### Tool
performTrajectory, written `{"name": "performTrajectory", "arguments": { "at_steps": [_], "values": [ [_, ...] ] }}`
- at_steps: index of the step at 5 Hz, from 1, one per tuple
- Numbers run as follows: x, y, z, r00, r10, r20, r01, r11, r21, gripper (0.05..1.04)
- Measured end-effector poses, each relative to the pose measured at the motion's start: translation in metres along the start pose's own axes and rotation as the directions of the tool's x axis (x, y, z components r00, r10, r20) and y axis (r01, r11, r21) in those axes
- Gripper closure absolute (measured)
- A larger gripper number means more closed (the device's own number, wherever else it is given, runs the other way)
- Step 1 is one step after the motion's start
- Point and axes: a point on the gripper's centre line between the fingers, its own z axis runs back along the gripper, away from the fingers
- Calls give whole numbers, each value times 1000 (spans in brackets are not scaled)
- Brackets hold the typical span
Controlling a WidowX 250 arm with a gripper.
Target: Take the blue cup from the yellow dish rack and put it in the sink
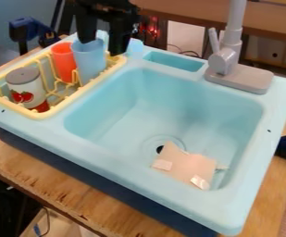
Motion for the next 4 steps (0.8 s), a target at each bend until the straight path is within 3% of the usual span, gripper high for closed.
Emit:
{"name": "performTrajectory", "arguments": {
  "at_steps": [2,4],
  "values": [
    [3,7,-11,1000,-3,6,3,1000,-23,134],
    [6,3,-18,999,-18,34,21,997,-75,680]
  ]
}}
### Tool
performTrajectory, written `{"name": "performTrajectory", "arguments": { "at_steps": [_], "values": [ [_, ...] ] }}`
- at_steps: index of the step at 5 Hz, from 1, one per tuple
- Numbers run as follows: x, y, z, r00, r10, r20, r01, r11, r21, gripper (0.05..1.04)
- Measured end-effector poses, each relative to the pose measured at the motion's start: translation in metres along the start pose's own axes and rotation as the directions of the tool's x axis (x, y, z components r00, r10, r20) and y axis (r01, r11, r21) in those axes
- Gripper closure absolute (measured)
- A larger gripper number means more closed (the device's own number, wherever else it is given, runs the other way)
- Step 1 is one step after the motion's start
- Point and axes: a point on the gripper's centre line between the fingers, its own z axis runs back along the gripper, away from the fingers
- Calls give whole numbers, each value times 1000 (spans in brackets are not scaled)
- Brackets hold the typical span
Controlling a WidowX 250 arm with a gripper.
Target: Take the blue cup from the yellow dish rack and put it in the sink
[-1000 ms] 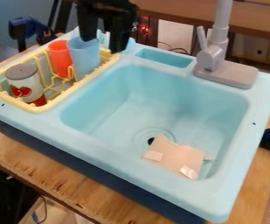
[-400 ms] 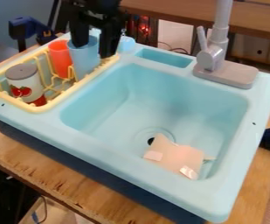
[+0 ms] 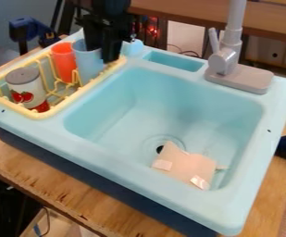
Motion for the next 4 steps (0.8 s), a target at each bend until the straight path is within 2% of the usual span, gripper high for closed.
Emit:
{"name": "performTrajectory", "arguments": {
  "at_steps": [1,2,3,4],
  "values": [
    [-2,2,0,1000,11,-5,-11,1000,-2,901],
    [-7,3,6,998,40,-53,-38,999,36,992],
    [-6,-13,12,998,7,-57,-3,996,87,1001],
    [-24,-48,56,993,-68,100,56,992,117,1001]
  ]
}}
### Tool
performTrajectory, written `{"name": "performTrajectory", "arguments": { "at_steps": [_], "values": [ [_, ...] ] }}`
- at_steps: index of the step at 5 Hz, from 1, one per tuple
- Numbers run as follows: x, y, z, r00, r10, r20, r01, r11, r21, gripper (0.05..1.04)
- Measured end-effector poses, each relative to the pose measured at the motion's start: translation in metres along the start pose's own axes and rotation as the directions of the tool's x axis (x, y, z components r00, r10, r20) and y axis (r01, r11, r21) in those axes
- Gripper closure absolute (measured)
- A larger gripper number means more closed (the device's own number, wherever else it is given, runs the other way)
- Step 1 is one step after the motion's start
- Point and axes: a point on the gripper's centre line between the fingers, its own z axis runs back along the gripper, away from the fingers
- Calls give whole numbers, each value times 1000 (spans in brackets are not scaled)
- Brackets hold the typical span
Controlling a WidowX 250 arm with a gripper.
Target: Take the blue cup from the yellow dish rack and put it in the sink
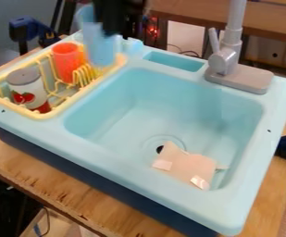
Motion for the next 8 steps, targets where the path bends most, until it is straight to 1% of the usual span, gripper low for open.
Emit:
{"name": "performTrajectory", "arguments": {
  "at_steps": [1,2,3,4,5,6,7,8],
  "values": [
    [-18,-36,19,999,-45,8,44,999,29,1001],
    [-24,-55,18,991,-116,71,120,991,-62,1001],
    [-14,-74,9,977,-172,127,192,967,-165,1001],
    [1,-72,-21,982,-167,91,183,962,-204,1001],
    [8,-70,-50,986,-165,8,163,962,-220,1001],
    [17,-65,-62,987,-148,-67,133,973,-188,1001],
    [15,-59,-68,979,-121,-164,95,983,-160,1001],
    [15,-60,-76,973,-120,-199,88,983,-163,1001]
  ]
}}
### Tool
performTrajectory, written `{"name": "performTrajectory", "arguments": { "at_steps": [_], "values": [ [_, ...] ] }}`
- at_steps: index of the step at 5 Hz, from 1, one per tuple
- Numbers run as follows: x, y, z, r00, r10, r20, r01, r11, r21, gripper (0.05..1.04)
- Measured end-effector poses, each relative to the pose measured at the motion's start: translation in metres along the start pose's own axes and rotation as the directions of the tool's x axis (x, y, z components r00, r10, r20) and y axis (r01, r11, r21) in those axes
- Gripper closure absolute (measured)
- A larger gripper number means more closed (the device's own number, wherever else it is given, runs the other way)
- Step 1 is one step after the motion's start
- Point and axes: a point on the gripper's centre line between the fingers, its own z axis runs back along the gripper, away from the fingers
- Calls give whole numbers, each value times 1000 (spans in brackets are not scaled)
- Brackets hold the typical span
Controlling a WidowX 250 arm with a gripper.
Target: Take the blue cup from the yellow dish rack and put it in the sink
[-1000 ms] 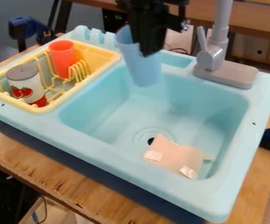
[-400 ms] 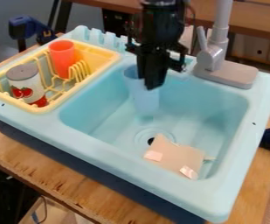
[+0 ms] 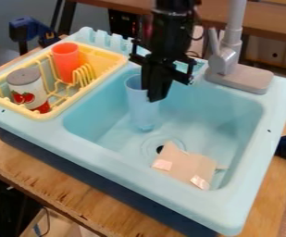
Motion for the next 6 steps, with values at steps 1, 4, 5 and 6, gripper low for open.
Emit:
{"name": "performTrajectory", "arguments": {
  "at_steps": [1,4,5,6],
  "values": [
    [3,7,-2,1000,-3,25,3,1000,-1,1001],
    [-4,8,-8,996,-44,77,44,999,-6,772],
    [-6,5,-1,998,-11,61,13,999,-30,487],
    [-2,14,19,995,32,91,-29,999,-30,194]
  ]
}}
